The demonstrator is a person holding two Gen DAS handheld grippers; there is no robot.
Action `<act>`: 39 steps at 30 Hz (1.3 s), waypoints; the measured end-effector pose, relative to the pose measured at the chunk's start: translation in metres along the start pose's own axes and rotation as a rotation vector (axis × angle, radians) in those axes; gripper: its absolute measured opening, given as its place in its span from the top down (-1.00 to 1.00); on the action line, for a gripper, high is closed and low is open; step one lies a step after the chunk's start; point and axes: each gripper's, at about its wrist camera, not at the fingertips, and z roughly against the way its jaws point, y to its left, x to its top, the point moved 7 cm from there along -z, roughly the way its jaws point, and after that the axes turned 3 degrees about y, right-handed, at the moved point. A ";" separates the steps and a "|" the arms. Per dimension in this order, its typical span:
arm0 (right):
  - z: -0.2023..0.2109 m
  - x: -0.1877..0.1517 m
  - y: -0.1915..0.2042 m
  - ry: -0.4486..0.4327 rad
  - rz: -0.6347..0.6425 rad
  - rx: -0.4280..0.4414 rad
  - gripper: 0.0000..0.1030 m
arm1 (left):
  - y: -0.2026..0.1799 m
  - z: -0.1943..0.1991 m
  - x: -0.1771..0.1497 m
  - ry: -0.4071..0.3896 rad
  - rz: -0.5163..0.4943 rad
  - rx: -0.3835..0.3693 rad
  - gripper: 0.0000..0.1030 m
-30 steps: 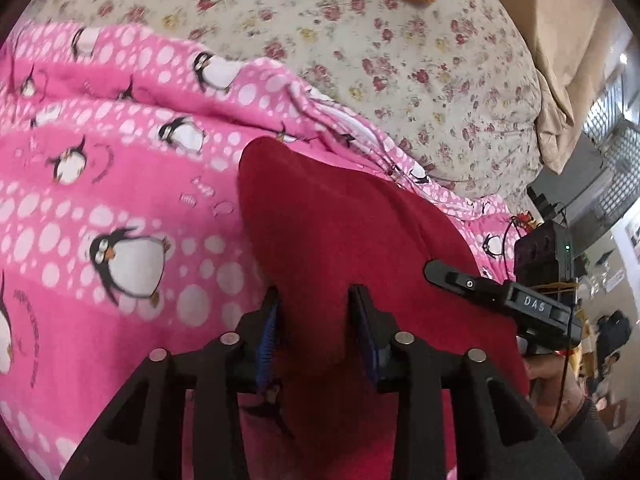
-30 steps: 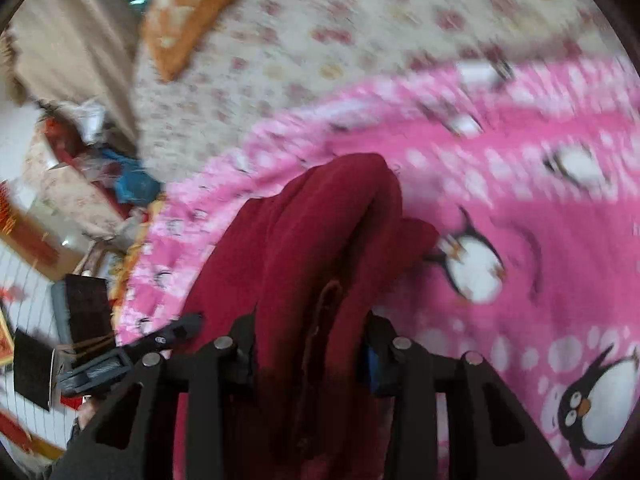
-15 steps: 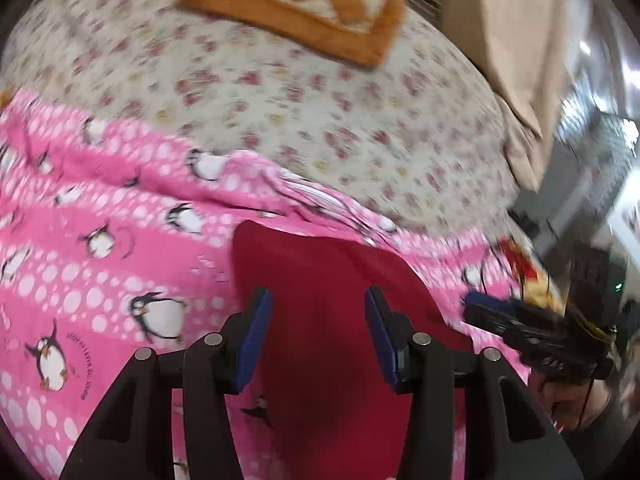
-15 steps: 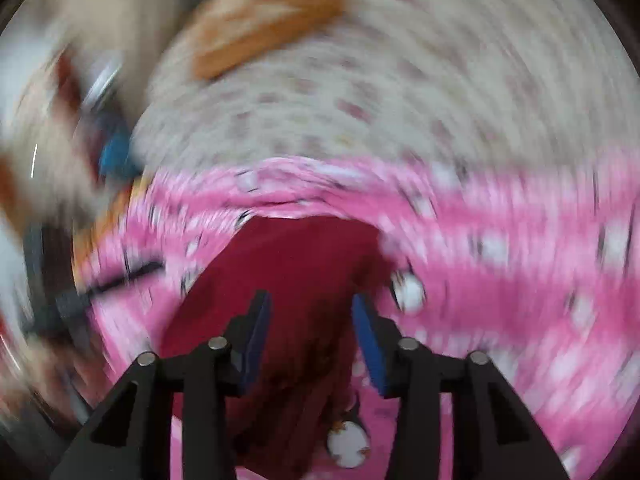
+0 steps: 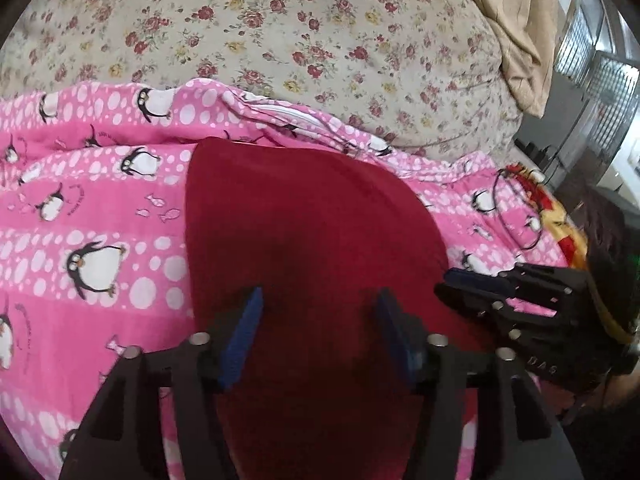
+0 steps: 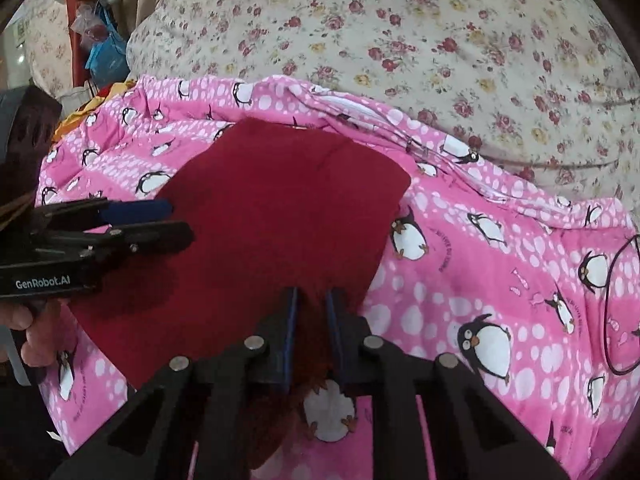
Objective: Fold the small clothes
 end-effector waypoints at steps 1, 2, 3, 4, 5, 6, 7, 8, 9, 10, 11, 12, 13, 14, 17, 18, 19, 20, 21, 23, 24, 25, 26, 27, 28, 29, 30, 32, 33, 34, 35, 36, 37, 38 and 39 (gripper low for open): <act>0.001 0.000 0.004 0.003 0.012 -0.026 0.67 | -0.003 -0.001 0.000 -0.002 -0.001 0.000 0.04; 0.002 0.002 0.007 0.008 0.019 -0.044 0.65 | -0.007 -0.003 0.000 -0.002 -0.012 0.020 -0.04; 0.001 0.003 0.009 0.012 0.013 -0.051 0.60 | -0.010 -0.003 0.000 0.001 -0.026 0.040 -0.08; 0.003 0.003 0.009 0.015 0.004 -0.050 0.57 | -0.013 -0.005 -0.001 0.007 -0.045 0.066 -0.11; 0.005 0.002 0.010 0.016 -0.001 -0.045 0.49 | -0.016 -0.006 -0.001 0.011 -0.061 0.089 -0.16; 0.007 0.001 0.012 0.017 -0.004 -0.022 0.28 | -0.019 -0.007 -0.001 0.007 -0.070 0.109 -0.21; 0.008 -0.002 0.015 0.025 0.001 -0.013 0.18 | -0.020 -0.007 -0.002 0.003 -0.073 0.118 -0.23; 0.008 -0.004 0.018 0.028 0.022 -0.017 0.11 | -0.021 -0.008 -0.003 -0.002 -0.070 0.126 -0.25; 0.009 -0.006 0.023 0.030 0.065 -0.032 0.05 | -0.020 -0.007 -0.003 -0.009 -0.066 0.135 -0.25; 0.009 -0.009 0.026 0.038 0.103 -0.054 0.02 | -0.020 -0.007 -0.003 -0.009 -0.060 0.139 -0.25; 0.008 -0.011 0.028 0.041 0.115 -0.063 -0.03 | -0.020 -0.007 -0.003 -0.010 -0.052 0.144 -0.24; 0.009 -0.011 0.029 0.034 0.116 -0.068 -0.04 | -0.020 -0.007 -0.003 -0.008 -0.050 0.150 -0.25; 0.010 -0.011 0.030 0.019 0.122 -0.073 -0.04 | -0.020 -0.007 -0.002 -0.006 -0.046 0.158 -0.25; 0.012 -0.011 0.032 -0.003 0.132 -0.080 -0.04 | -0.020 -0.008 -0.002 -0.007 -0.043 0.164 -0.24; 0.011 -0.010 0.034 -0.015 0.161 -0.104 -0.04 | -0.022 -0.008 -0.003 -0.019 -0.049 0.192 -0.24; 0.009 -0.010 0.033 0.008 0.152 -0.098 -0.05 | -0.022 -0.008 -0.003 -0.021 -0.053 0.203 -0.24; 0.006 -0.012 0.031 0.044 0.143 -0.096 -0.05 | -0.023 -0.009 -0.004 -0.021 -0.058 0.213 -0.24; 0.004 -0.013 0.029 0.065 0.132 -0.093 -0.06 | -0.023 -0.009 -0.004 -0.021 -0.060 0.218 -0.24; 0.001 -0.014 0.027 0.085 0.117 -0.085 -0.05 | -0.023 -0.009 -0.004 -0.019 -0.063 0.222 -0.24; -0.002 -0.016 0.026 0.097 0.103 -0.083 -0.06 | -0.023 -0.009 -0.004 -0.017 -0.067 0.225 -0.24; -0.002 -0.016 0.026 0.100 0.098 -0.085 -0.07 | -0.024 -0.009 -0.004 -0.018 -0.063 0.223 -0.24; -0.001 -0.016 0.026 0.101 0.089 -0.084 -0.07 | -0.024 -0.009 -0.004 -0.018 -0.060 0.221 -0.24; 0.000 -0.016 0.025 0.102 0.083 -0.083 -0.07 | -0.024 -0.009 -0.005 -0.019 -0.059 0.220 -0.24; 0.001 -0.016 0.025 0.100 0.084 -0.087 -0.08 | -0.024 -0.009 -0.005 -0.019 -0.058 0.220 -0.24; 0.003 -0.015 0.026 0.096 0.089 -0.095 -0.07 | -0.024 -0.009 -0.005 -0.020 -0.056 0.220 -0.24; 0.008 -0.014 0.027 0.086 0.096 -0.111 -0.07 | -0.023 -0.009 -0.004 -0.020 -0.054 0.219 -0.24; 0.012 -0.014 0.029 0.077 0.103 -0.118 -0.08 | -0.022 -0.009 -0.004 -0.021 -0.050 0.217 -0.24; 0.019 -0.016 0.031 0.066 0.110 -0.129 -0.08 | -0.022 -0.009 -0.004 -0.020 -0.048 0.215 -0.24; 0.019 -0.018 0.030 0.069 0.106 -0.133 -0.08 | -0.022 -0.009 -0.004 -0.020 -0.049 0.217 -0.24; 0.015 -0.023 0.027 0.084 0.093 -0.133 -0.08 | -0.022 -0.009 -0.004 -0.018 -0.053 0.218 -0.25; 0.010 -0.026 0.024 0.106 0.081 -0.131 -0.07 | -0.023 -0.010 -0.005 -0.017 -0.061 0.225 -0.25; 0.004 -0.028 0.021 0.117 0.060 -0.118 -0.10 | -0.023 -0.010 -0.006 -0.018 -0.065 0.231 -0.25; 0.001 -0.028 0.019 0.122 0.049 -0.119 -0.15 | -0.023 -0.010 -0.006 -0.019 -0.066 0.232 -0.25; -0.001 -0.028 0.017 0.127 0.044 -0.128 -0.28 | -0.023 -0.010 -0.006 -0.019 -0.066 0.231 -0.25; -0.001 -0.027 0.016 0.132 0.040 -0.132 -0.32 | -0.024 -0.010 -0.006 -0.018 -0.066 0.230 -0.25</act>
